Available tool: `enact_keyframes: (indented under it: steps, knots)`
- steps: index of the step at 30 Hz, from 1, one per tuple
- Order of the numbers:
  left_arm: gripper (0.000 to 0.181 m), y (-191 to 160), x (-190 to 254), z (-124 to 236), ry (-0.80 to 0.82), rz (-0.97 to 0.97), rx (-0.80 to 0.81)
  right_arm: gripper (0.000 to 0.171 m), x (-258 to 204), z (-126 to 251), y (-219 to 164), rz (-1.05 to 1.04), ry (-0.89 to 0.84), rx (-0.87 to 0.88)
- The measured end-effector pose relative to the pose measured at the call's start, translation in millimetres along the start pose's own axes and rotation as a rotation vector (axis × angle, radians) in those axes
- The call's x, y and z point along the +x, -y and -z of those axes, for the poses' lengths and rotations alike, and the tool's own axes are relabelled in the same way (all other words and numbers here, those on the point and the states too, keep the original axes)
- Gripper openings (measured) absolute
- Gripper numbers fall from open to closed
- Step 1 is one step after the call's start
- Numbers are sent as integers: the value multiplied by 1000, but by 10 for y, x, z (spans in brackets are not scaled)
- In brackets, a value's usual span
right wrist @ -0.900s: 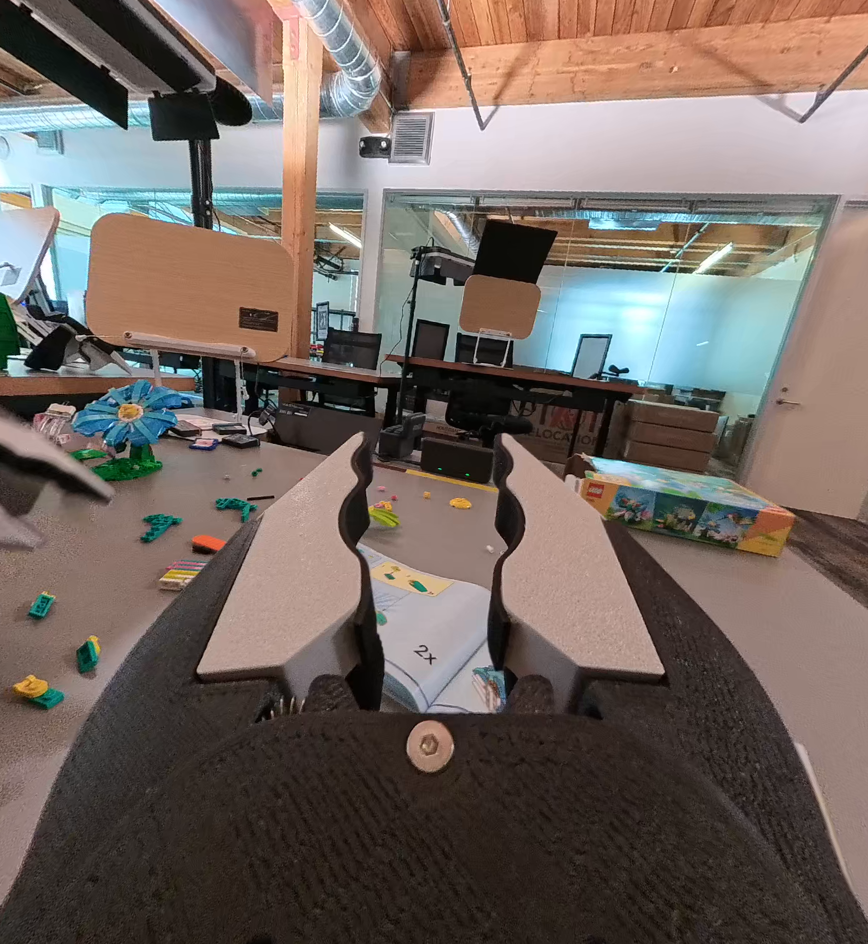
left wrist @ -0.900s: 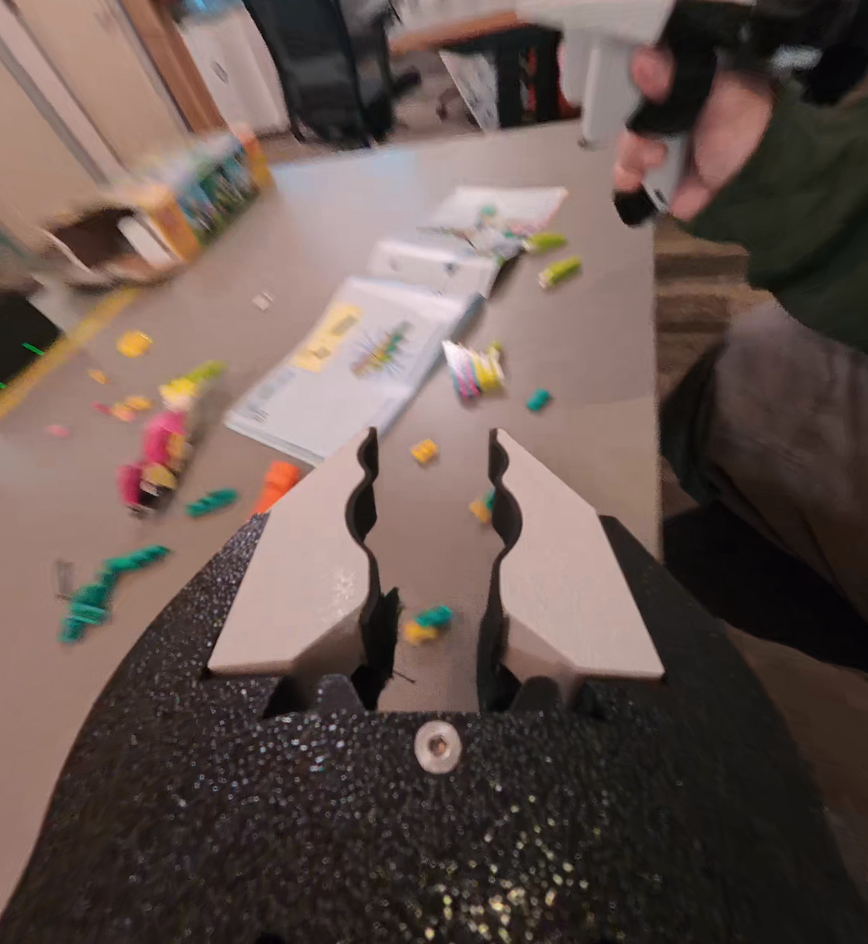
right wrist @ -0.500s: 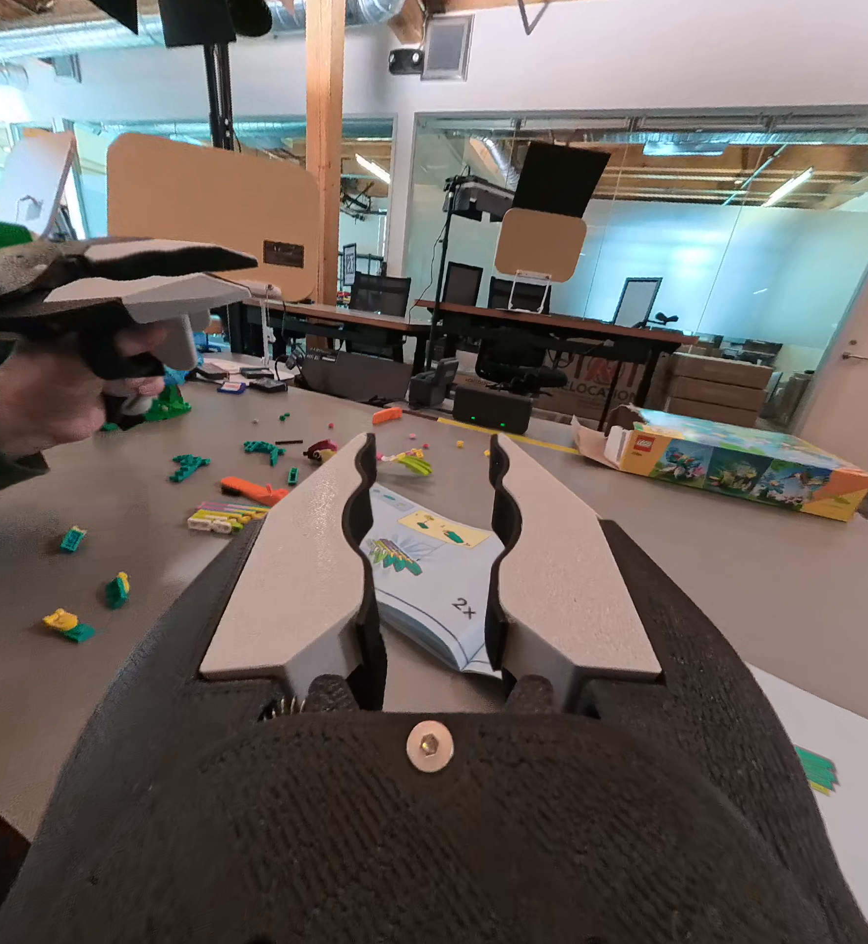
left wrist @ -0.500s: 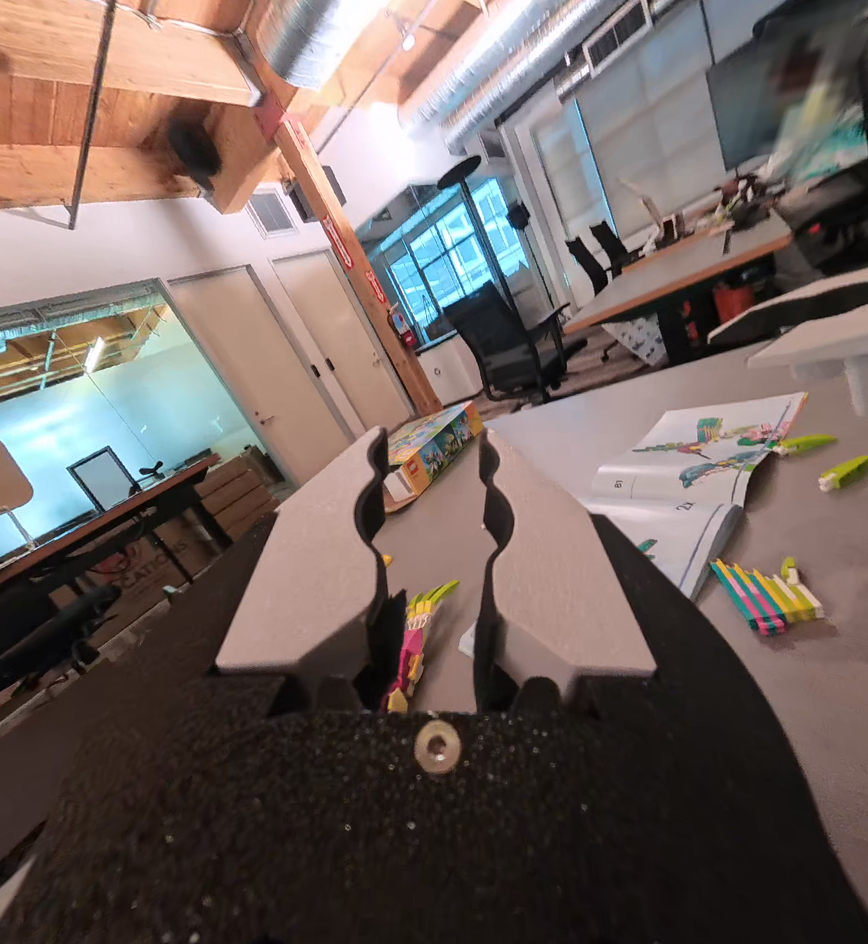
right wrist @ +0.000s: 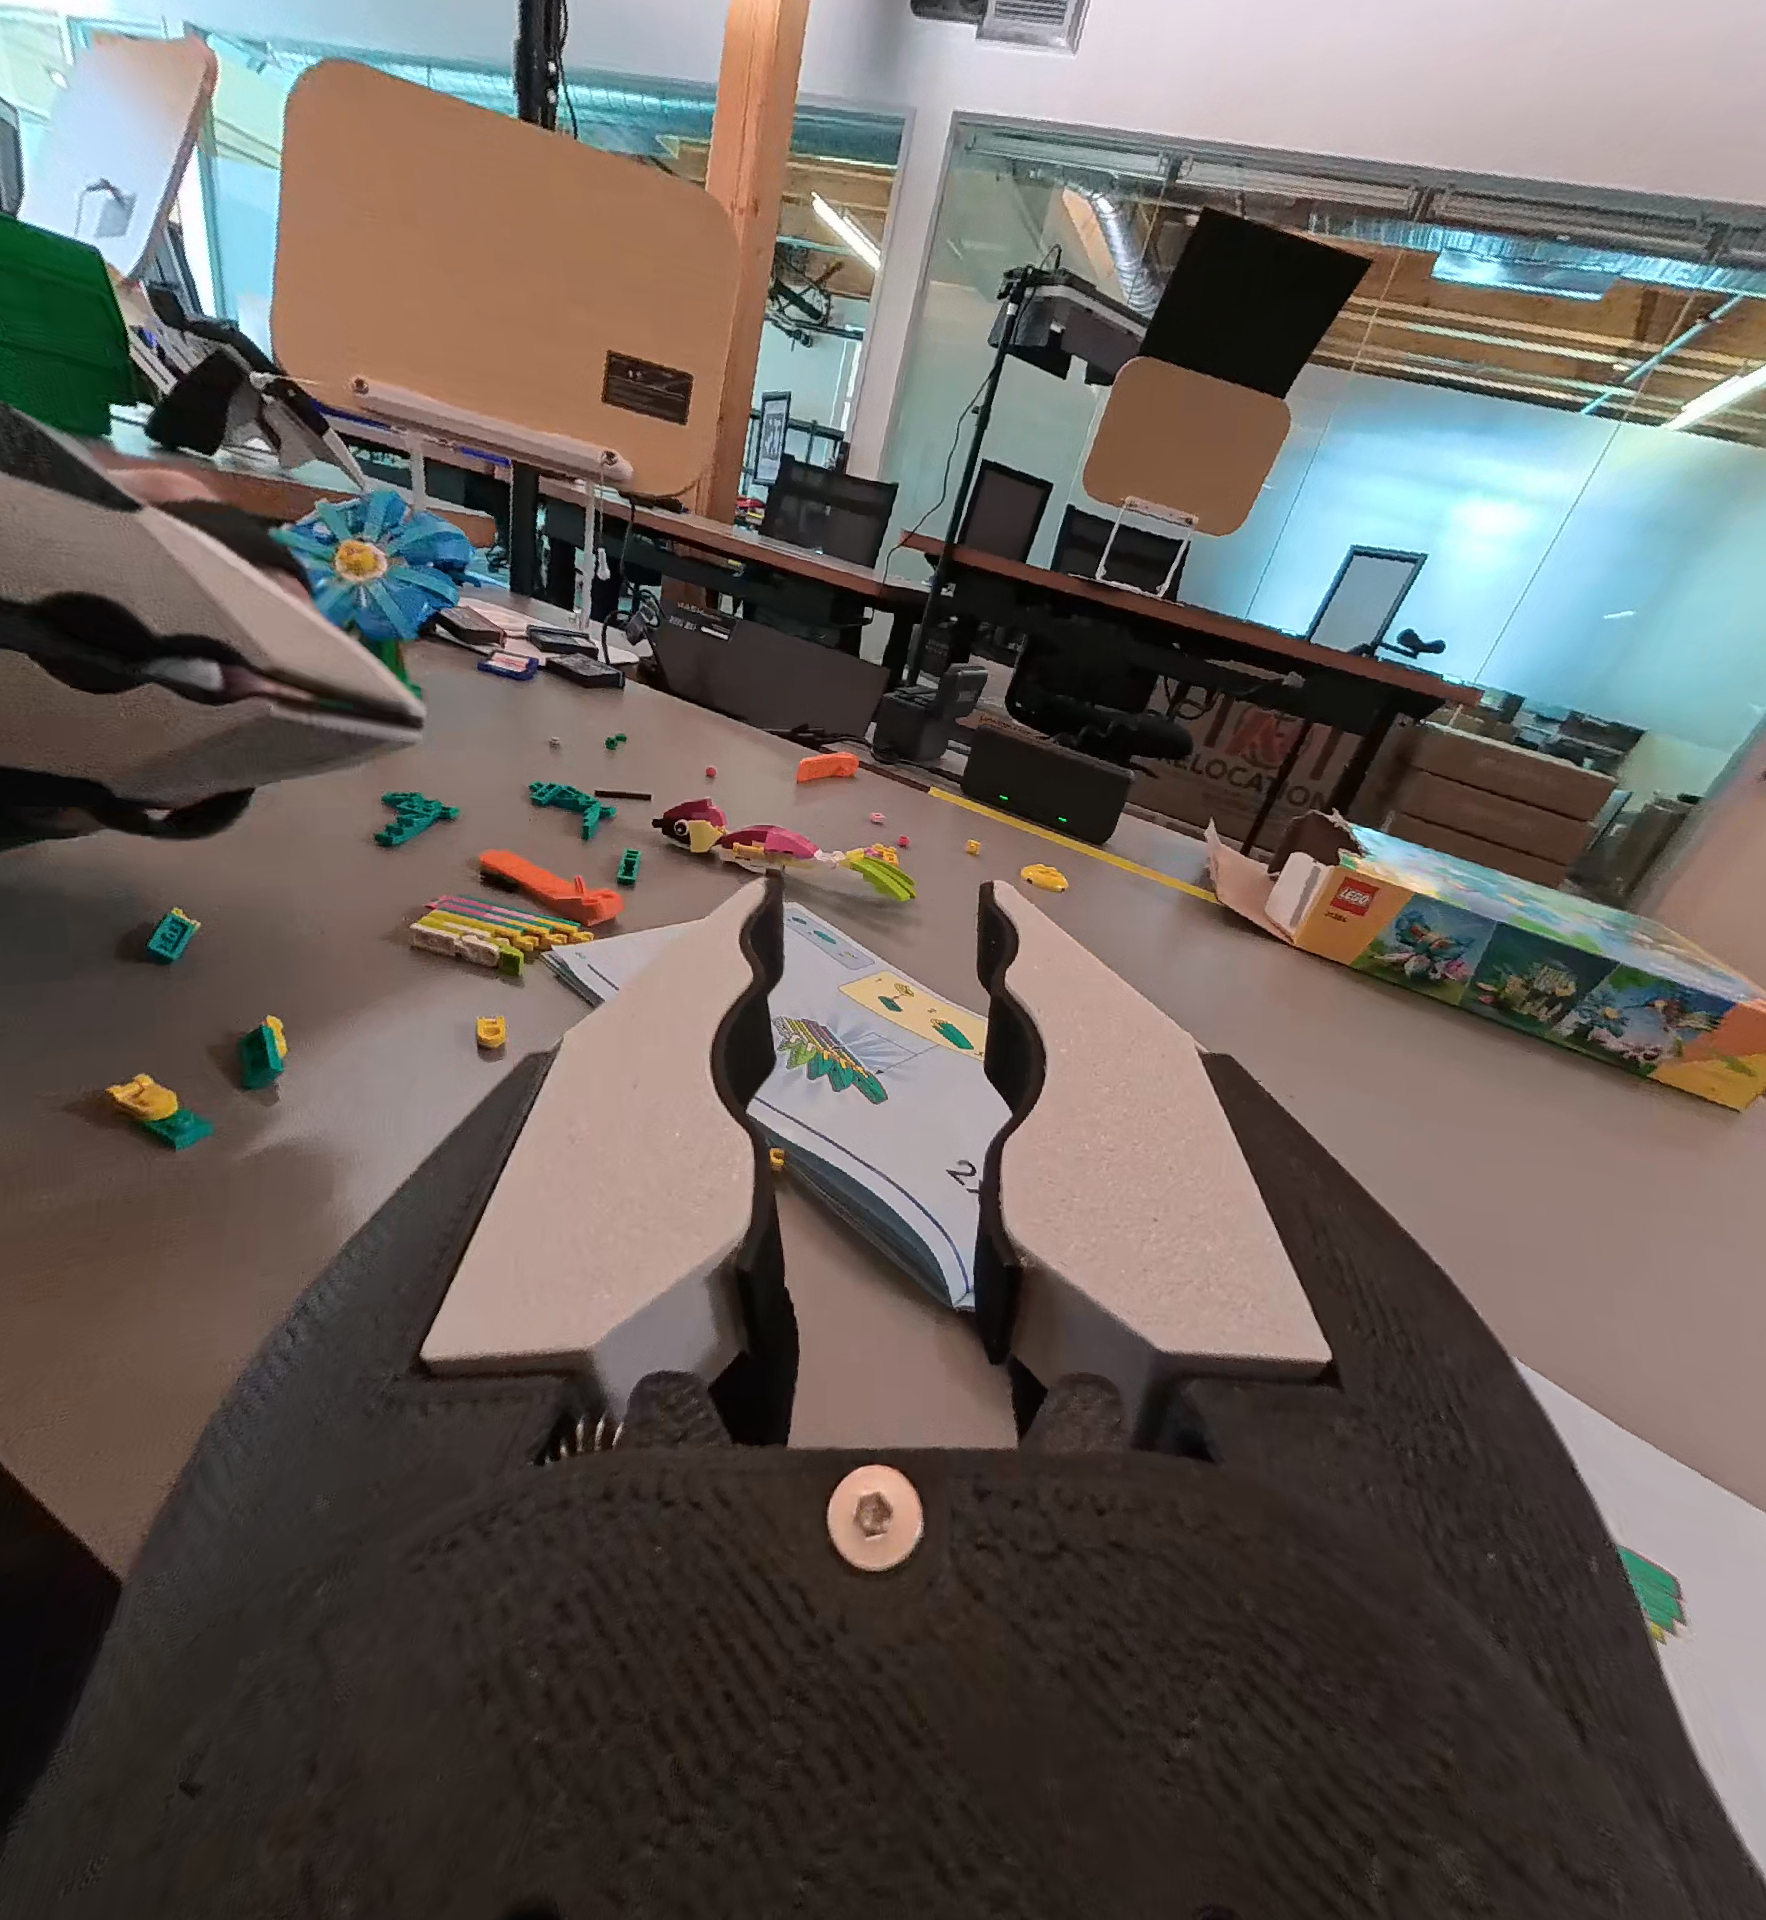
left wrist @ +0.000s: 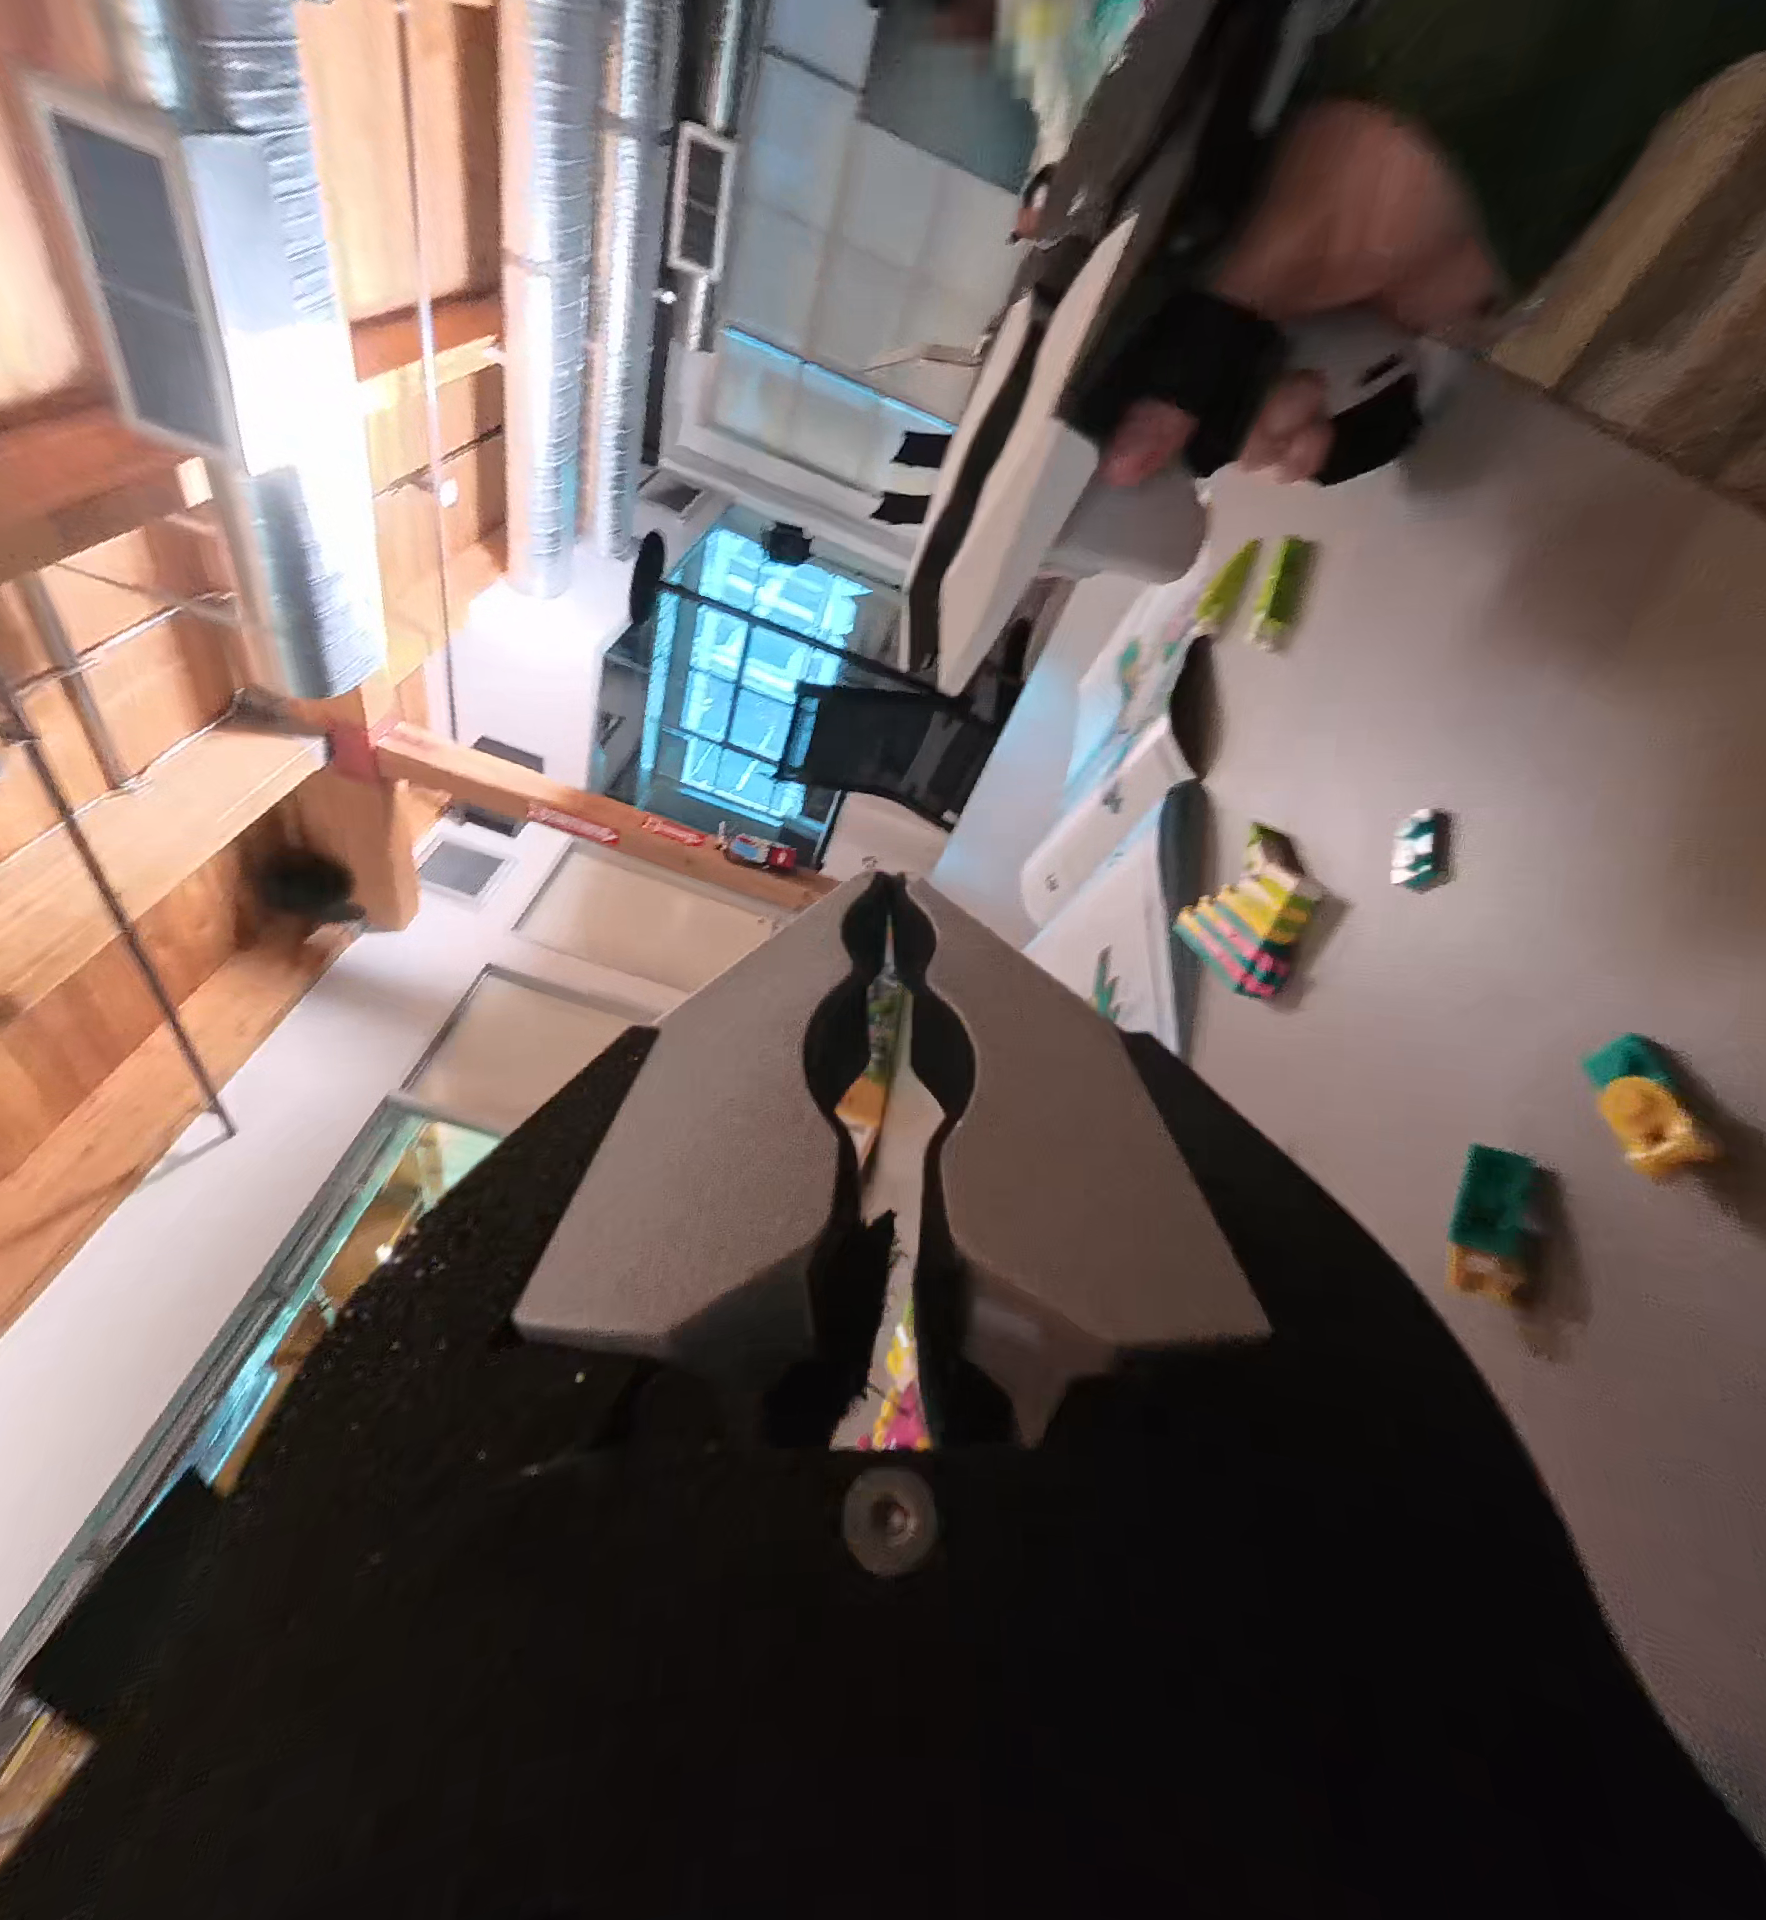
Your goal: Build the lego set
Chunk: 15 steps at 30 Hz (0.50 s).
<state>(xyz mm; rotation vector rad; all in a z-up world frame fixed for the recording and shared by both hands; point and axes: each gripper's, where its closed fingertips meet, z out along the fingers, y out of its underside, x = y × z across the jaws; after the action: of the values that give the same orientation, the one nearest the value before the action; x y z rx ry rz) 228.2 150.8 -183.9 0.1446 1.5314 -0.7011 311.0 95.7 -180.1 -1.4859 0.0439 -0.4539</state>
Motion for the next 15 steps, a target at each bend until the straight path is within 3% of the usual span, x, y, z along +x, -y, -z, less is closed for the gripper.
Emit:
enact_keyframes:
  steps: [10,15]
  knots:
    - [0,116,135,-11,-47,-92,29,29,-149,31,-51,92,71,-42]
    - [0,-18,-324,126,132,-122,-13,25,-415,-163,-189,6,212,-215]
